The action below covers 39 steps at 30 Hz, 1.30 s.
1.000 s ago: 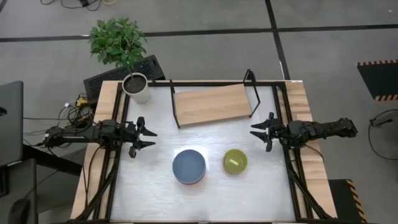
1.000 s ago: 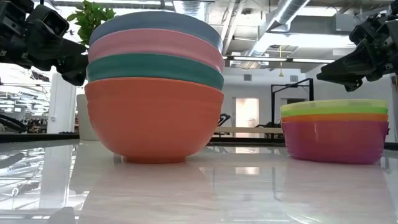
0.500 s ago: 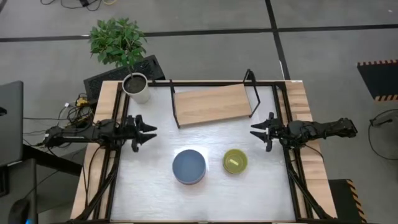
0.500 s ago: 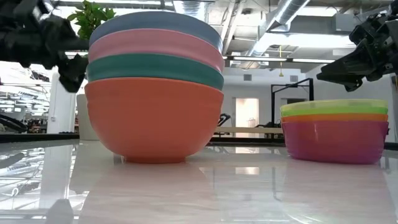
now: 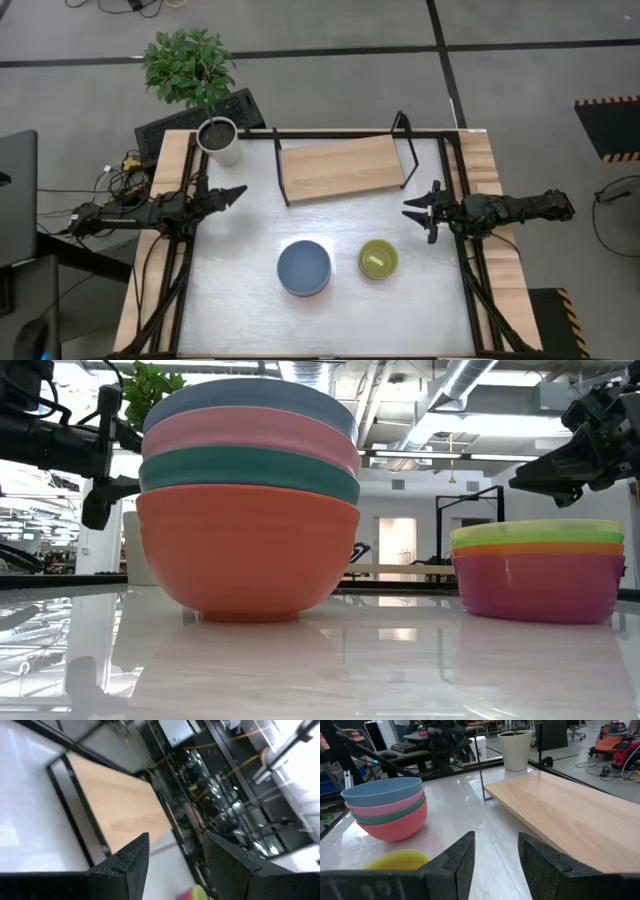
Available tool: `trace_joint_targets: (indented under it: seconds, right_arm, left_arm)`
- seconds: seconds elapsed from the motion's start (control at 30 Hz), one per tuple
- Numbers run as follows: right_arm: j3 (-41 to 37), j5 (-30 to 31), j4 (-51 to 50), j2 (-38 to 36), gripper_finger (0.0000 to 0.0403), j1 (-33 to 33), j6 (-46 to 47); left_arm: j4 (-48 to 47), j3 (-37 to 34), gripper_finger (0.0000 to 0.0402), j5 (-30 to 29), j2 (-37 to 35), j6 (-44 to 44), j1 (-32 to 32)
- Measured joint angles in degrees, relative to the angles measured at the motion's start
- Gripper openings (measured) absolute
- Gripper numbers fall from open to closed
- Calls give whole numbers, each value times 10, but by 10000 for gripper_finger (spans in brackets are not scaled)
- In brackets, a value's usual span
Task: Place and stack bowls onto a shelf
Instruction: Put the big blue bowl on the shelf
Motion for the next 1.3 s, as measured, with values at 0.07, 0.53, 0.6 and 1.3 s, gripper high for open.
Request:
trace_joint_targets:
  seconds: [0.07,0.53,0.6,1.3]
  right_arm:
    - [0,1,3,0,175,-1,1]
    - [-3,6,70,1,175,-8,344]
    - [-3,6,70,1,175,-8,346]
    - [-1,-1,69,1,175,-7,356]
  left_arm:
    - [0,0,173,-9,0,20,0]
    - [302,64,173,110,67,87,-23]
    - [281,119,173,104,111,139,-32]
    - [-376,641,251,320,624,247,-62]
